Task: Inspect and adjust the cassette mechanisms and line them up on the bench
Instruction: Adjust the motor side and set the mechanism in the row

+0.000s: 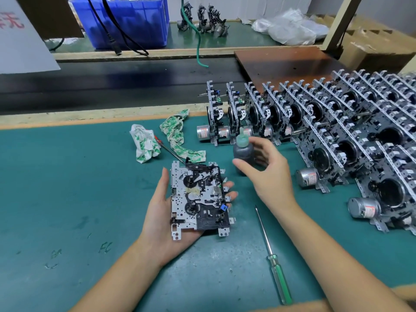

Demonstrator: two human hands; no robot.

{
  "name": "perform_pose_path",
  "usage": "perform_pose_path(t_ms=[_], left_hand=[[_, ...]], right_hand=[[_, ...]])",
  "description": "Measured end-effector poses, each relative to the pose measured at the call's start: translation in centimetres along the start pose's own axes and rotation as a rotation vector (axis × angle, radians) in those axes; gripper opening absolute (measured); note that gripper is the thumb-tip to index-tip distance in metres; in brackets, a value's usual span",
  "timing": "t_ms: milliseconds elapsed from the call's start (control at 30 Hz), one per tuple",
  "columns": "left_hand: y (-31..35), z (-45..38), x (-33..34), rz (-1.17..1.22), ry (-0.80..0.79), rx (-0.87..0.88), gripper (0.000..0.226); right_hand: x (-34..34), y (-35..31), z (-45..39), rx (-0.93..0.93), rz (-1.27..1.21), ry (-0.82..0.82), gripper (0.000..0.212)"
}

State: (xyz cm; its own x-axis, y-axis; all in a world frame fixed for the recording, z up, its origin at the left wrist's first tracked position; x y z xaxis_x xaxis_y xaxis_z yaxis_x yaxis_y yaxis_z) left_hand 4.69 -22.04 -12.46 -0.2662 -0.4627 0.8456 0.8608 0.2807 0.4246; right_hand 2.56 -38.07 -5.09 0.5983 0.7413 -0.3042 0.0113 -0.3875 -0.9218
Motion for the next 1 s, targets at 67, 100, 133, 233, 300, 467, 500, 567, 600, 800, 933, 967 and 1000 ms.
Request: perform_pose_path(t_ms=[67, 100, 133, 233, 300, 467, 500, 567, 600, 800, 933, 967, 1000], left_hand=[[-0.1, 0.0, 0.0, -0.008, 0.004, 0.002, 0.084], [-0.1, 0.0, 0.0, -0.017, 0.009, 0.007, 0.083], [0.0, 0.1, -0.1, -0.033, 0.015, 0.011, 0.083], [0.1, 0.1, -0.1, -0.059, 0.024, 0.015, 0.082], [0.3, 0.1, -0.2, -0.065, 0.033, 0.025, 0.082], [0.4, 0.1, 0.3, -0.070, 0.037, 0.044, 0.080], [0.4, 0.1, 0.3, -0.062, 0.038, 0.048, 0.081], [0.4, 0.1, 0.4, -0.055, 0.037, 0.050, 0.082], [0.3, 0.1, 0.4, -0.054, 0.039, 0.046, 0.082], [0.3, 0.1, 0.2, -0.044, 0.038, 0.039, 0.082], [0.3, -0.1, -0.1, -0.062, 0.048, 0.027, 0.079], [0.3, -0.1, -0.2, -0.077, 0.050, 0.027, 0.077], [0.4, -0.2, -0.3, -0.092, 0.051, 0.027, 0.075]], right_hand=[[0.1, 0.5, -0.1, 0.031, 0.010, -0.017, 0.039], [-0.1, 0.5, 0.0, 0.047, 0.005, -0.009, 0.040], [-0.6, 0.2, 0.0, 0.045, 0.005, 0.021, 0.041], [-3.1, -2.4, 0.8, -0.097, 0.126, 0.201, 0.034], [-4.0, -4.1, 1.5, -0.156, 0.220, 0.270, 0.020], [-2.2, -3.4, 3.5, 0.052, 0.785, -0.012, 0.024], [-1.6, -2.9, 4.4, 0.107, 0.887, -0.103, 0.026], [-0.9, -2.3, 6.1, 0.176, 1.035, -0.227, 0.032], [-0.8, -2.1, 6.7, 0.198, 1.084, -0.257, 0.033], [0.2, -0.7, 7.6, 0.233, 1.234, -0.411, 0.019], [1.8, 0.0, 5.9, 0.309, 0.443, -0.500, 0.021], [2.9, -0.1, 5.6, 0.348, 0.183, -0.571, 0.022], [3.9, -0.3, 5.4, 0.375, 0.006, -0.651, 0.024]])
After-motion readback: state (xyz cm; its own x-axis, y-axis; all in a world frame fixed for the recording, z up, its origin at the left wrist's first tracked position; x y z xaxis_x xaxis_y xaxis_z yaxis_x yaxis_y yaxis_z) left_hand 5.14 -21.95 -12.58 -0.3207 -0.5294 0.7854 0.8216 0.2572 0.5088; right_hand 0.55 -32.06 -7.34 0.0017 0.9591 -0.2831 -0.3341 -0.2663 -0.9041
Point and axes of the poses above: each hand's wrist, its own z-axis away from the middle knuckle, its own x-axis out of the palm, y = z × x, the point moved 10 cm from there along -z, towards the middle knuckle, and after that the axes turned 3 degrees about -y, right-handed, at the moved point
